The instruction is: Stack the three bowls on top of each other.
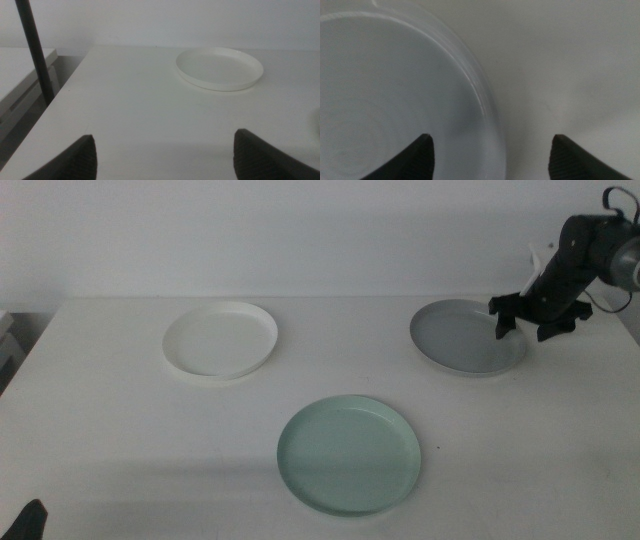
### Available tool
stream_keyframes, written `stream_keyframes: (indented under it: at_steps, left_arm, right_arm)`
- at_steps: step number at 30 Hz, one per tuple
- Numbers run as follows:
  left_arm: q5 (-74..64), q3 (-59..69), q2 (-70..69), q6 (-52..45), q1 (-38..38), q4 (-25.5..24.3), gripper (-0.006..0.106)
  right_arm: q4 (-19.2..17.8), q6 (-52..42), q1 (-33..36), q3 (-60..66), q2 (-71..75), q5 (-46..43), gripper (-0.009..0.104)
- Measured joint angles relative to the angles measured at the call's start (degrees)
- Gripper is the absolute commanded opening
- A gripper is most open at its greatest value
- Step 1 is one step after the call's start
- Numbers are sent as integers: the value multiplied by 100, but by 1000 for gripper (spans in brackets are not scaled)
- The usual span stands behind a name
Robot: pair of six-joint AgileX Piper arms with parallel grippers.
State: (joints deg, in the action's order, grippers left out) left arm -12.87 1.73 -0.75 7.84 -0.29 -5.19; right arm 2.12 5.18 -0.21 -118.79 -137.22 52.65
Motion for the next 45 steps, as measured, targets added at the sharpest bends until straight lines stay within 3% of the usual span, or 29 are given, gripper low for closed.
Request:
stream_keyframes:
  at_steps: [5,9,17,23,27,37,45]
  left_arm:
    - [0,0,0,0,0,0,90]
    - [0,0,0,0,0,0,90]
    - [0,0,0,0,0,0,90]
    - [0,0,0,0,0,0,90]
    - [0,0,0,0,0,0,90]
    - [0,0,0,0,0,0,90]
    - [0,0,0,0,0,0,90]
  right_arm:
    - [25,-19,0,-5,-162,-151,30]
    - [75,-182,-6,-5,-167,-213,1]
    - [483,-558,-15,201,425,-128,0]
    - [1304,-944,170,1968,2275,-825,0]
    - [1700,-1032,692,3309,3337,-1475,0]
    - [1796,-926,1905,4999,3860,-2076,0]
    - [1855,-826,2429,5651,3777,-2793,0]
